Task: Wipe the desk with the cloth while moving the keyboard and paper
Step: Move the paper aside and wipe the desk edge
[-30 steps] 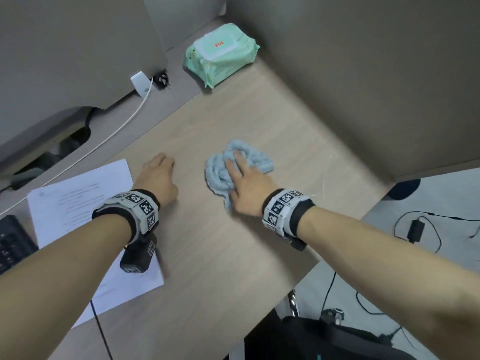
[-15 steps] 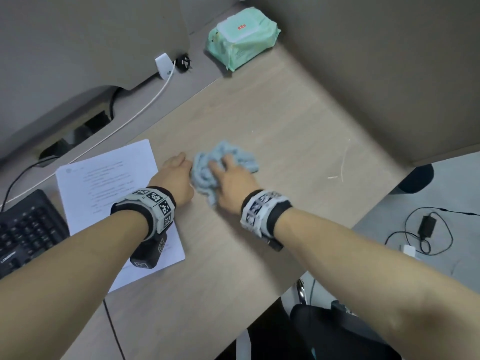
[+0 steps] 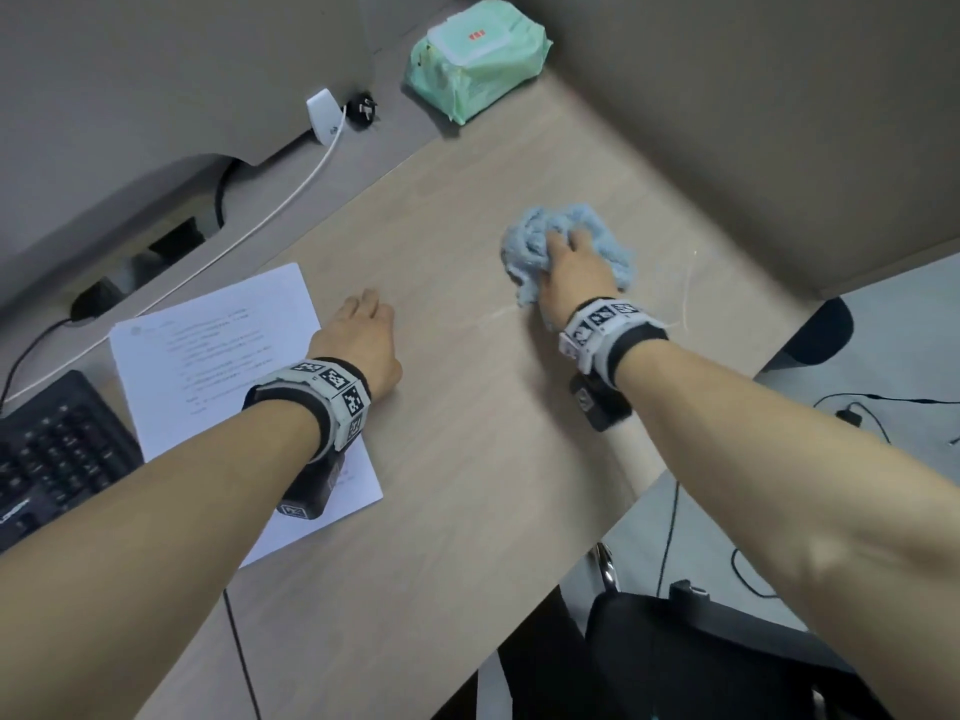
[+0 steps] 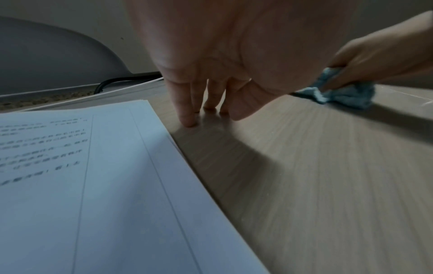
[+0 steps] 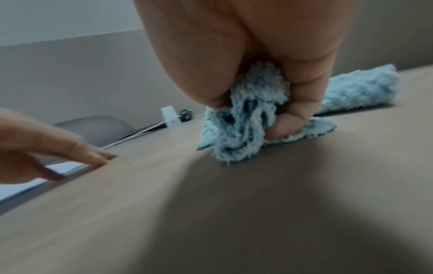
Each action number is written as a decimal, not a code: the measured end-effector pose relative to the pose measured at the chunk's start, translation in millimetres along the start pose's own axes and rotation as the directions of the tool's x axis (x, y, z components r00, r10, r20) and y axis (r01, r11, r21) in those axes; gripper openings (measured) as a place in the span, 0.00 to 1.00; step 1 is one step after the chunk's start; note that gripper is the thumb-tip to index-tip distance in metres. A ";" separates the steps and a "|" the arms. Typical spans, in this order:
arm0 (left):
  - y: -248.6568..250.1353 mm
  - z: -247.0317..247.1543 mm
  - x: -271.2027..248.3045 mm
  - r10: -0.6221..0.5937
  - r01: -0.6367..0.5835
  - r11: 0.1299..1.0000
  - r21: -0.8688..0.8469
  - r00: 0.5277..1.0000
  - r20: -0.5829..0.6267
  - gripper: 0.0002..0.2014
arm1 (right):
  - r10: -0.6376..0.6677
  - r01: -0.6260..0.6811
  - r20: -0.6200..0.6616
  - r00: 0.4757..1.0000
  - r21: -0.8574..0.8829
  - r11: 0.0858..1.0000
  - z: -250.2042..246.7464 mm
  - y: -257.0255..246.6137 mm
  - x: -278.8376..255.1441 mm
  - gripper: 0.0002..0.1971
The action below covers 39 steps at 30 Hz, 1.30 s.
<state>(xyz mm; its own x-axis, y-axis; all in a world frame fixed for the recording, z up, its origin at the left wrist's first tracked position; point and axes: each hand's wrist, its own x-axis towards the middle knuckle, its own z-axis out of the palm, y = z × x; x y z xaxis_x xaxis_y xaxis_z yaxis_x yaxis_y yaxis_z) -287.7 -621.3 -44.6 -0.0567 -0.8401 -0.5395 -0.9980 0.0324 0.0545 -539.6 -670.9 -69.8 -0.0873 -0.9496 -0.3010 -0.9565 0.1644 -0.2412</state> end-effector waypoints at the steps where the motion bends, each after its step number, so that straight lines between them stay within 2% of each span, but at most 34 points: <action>1: 1.0 0.1 0.7 -0.004 0.004 1.000 0.003 1.000 0.007 0.32 | -0.071 0.071 0.024 0.997 0.000 0.997 5.8 -21.0 1.8 0.31; 3: 3.6 -1.4 2.4 -0.009 0.009 1.000 0.003 1.000 0.013 0.33 | -0.235 0.238 0.065 0.970 -0.028 0.971 23.9 -58.5 -6.9 0.34; 5: 4.7 -3.8 3.1 -0.016 0.016 1.000 -0.003 1.000 0.012 0.32 | -0.353 0.357 0.091 0.931 -0.031 0.934 41.9 -74.7 -26.4 0.34; 8: 11.1 -3.0 3.3 -0.041 0.041 0.999 -0.006 0.999 0.025 0.32 | -0.332 0.327 0.071 0.941 0.066 0.943 47.2 -42.6 -49.8 0.31; 11: 17.6 1.7 2.6 -0.084 0.085 0.996 -0.035 0.996 0.009 0.33 | -0.194 0.193 0.013 0.981 0.068 0.979 31.6 23.4 -63.6 0.31; 13: 26.1 4.2 3.2 -0.117 0.116 0.991 -0.073 0.993 -0.007 0.34 | -0.016 0.019 -0.034 0.999 0.083 0.996 15.5 74.3 -70.3 0.30; 16: 47.7 4.3 5.1 -0.162 0.153 0.978 -0.142 0.985 -0.053 0.36 | 0.275 -0.256 -0.095 0.957 0.177 0.950 -2.9 124.4 -72.8 0.25; 17: 56.0 4.2 6.4 -0.145 0.133 0.980 -0.152 0.986 -0.076 0.36 | 0.310 -0.291 -0.097 0.946 0.173 0.941 -2.7 124.8 -72.6 0.25; 18: 65.1 4.2 7.9 -0.111 0.095 0.983 -0.158 0.989 -0.099 0.34 | 0.286 -0.272 -0.089 0.954 0.145 0.951 1.6 116.8 -72.5 0.26; 19: 74.4 4.3 10.8 -0.067 0.047 0.986 -0.163 0.991 -0.119 0.33 | 0.198 -0.189 -0.077 0.977 0.107 0.976 8.7 103.7 -72.7 0.29; 20: 85.9 4.1 13.7 -0.023 0.002 0.986 -0.165 0.991 -0.130 0.32 | 0.070 -0.066 -0.059 0.996 0.069 0.995 16.6 89.8 -73.4 0.30; 22: 103.1 2.4 19.5 0.037 -0.060 0.985 -0.164 0.990 -0.137 0.33 | -0.137 0.137 -0.009 0.991 0.027 0.990 28.0 65.9 -71.9 0.33; 25: 122.9 0.2 26.6 0.087 -0.098 0.987 -0.129 0.992 -0.094 0.34 | -0.153 0.151 0.016 0.988 0.091 0.984 18.2 67.0 -51.5 0.32; 27: 131.4 0.2 29.3 0.077 -0.084 0.991 -0.108 0.994 -0.072 0.31 | -0.106 0.105 0.005 0.994 0.085 0.991 5.7 84.5 -31.5 0.32; 30: 137.4 3.1 32.9 0.053 -0.060 0.994 -0.097 0.996 -0.075 0.25 | 0.072 -0.068 -0.020 0.997 0.143 0.987 -14.8 125.5 -5.4 0.31; 34: 136.8 4.9 35.8 0.050 -0.056 0.994 -0.091 0.996 -0.070 0.21 | 0.344 -0.331 -0.058 0.937 0.169 0.929 -39.2 195.3 -15.4 0.30; 36: 136.7 5.1 35.4 0.064 -0.070 0.993 -0.091 0.995 -0.073 0.21 | 0.436 -0.431 -0.031 0.899 0.110 0.896 -44.2 216.1 -35.9 0.33; 38: 136.6 5.3 34.9 0.078 -0.084 0.994 -0.075 0.994 -0.073 0.22 | 0.452 -0.451 -0.020 0.892 0.043 0.891 -45.9 213.8 -51.4 0.36; 39: 136.4 4.3 34.1 0.080 -0.085 0.994 -0.067 0.994 -0.068 0.24 | 0.407 -0.405 -0.039 0.912 0.050 0.913 -46.0 203.4 -54.1 0.33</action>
<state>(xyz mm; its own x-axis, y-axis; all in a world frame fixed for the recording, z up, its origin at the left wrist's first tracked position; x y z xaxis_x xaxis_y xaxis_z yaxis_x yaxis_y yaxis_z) -425.9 -643.2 -59.2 -0.1347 -0.8695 -0.4752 -0.9854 0.0672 0.1563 -742.2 -598.4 -60.2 -0.4800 -0.8098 -0.3373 -0.8236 0.5485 -0.1447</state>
